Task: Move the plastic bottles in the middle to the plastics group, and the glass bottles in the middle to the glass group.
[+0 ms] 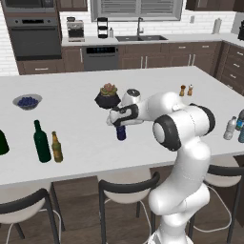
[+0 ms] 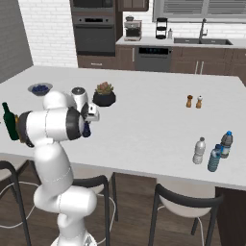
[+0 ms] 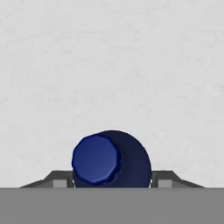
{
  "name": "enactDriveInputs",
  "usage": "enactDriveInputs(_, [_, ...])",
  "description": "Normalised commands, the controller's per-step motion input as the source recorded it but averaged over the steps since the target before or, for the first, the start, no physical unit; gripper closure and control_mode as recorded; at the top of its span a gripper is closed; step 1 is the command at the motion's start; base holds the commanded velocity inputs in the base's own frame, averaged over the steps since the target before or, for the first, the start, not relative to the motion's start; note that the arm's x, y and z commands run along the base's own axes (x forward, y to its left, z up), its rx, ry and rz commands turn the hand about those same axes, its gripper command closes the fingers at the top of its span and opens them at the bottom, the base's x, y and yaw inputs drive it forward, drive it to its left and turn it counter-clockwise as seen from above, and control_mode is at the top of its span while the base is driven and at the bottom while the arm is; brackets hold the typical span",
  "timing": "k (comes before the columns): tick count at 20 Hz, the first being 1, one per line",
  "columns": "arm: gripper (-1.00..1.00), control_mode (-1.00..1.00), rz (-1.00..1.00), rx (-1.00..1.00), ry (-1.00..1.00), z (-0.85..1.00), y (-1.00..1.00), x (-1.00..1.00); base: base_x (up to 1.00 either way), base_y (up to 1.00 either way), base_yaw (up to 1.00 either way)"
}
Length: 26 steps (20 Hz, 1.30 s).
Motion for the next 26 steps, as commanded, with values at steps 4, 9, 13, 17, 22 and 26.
enactDriveInputs(4, [1.00, -1.00, -0.24, 0.00, 0.01, 0.32, -0.78, -0.01, 0.00, 0.00, 0.00])
enactDriveInputs(9, [1.00, -1.00, -0.30, 0.00, 0.00, 0.41, -0.85, -0.21, 0.00, 0.00, 0.00])
enactDriveInputs(13, [1.00, -1.00, -0.33, 0.00, 0.00, 0.33, -0.85, -0.32, 0.00, 0.00, 0.00])
enactDriveInputs(17, [1.00, -1.00, -0.37, 0.00, 0.00, 0.18, -0.83, -0.34, 0.00, 0.00, 0.00])
enactDriveInputs(22, [1.00, -1.00, -0.38, 0.03, 0.05, 0.05, -0.86, -0.24, 0.00, 0.00, 0.00])
enactDriveInputs(26, [1.00, -1.00, -0.36, 0.11, 0.11, 0.00, -0.92, -0.14, 0.00, 0.00, 0.00])
